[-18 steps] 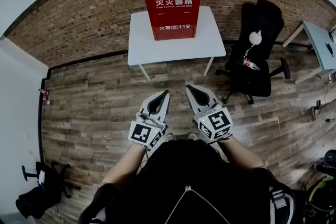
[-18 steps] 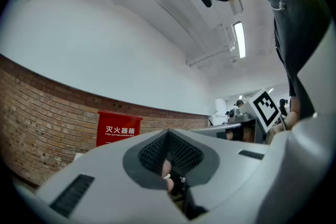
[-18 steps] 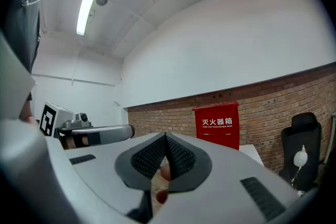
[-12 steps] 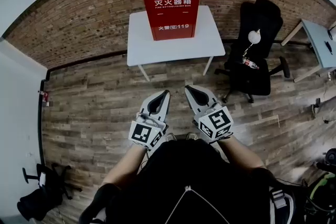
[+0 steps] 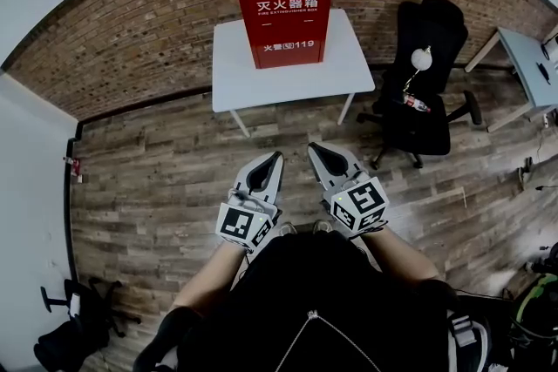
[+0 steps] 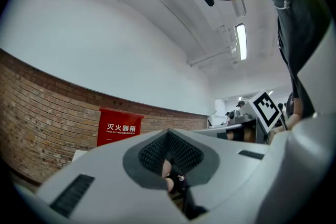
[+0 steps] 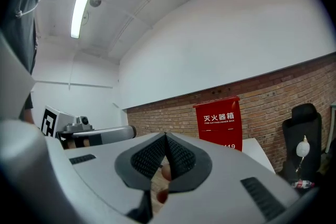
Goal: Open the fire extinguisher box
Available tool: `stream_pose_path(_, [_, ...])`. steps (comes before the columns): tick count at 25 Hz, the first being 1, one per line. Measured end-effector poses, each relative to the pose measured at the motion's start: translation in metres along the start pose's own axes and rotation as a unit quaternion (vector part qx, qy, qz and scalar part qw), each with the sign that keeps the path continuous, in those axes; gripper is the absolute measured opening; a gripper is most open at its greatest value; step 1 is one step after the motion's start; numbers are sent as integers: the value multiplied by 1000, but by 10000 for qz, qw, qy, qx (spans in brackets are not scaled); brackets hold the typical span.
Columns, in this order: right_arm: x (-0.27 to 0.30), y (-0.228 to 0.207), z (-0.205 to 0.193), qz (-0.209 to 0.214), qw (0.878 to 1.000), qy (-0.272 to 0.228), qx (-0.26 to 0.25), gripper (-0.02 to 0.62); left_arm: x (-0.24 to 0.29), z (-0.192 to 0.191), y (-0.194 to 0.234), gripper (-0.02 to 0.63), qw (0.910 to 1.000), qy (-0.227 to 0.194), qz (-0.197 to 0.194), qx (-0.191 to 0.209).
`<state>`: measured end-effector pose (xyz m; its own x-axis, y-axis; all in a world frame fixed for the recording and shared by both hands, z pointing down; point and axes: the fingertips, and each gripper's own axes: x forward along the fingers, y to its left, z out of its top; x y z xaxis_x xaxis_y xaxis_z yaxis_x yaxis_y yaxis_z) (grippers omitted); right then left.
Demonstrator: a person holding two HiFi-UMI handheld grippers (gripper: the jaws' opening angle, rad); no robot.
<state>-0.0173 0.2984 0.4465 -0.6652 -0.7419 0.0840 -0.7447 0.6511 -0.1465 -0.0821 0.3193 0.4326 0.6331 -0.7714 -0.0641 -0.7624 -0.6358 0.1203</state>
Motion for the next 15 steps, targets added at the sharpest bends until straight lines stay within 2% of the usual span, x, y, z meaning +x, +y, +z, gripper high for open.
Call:
stream_pose_path(8, [13, 16, -11, -160, 9997, 89, 158, 18, -10, -3, 17, 49, 9999, 38, -52, -100])
stream_pose_path(15, [15, 13, -26, -607, 9971, 292, 350, 18, -18, -13, 30, 49, 9997, 135, -75, -195])
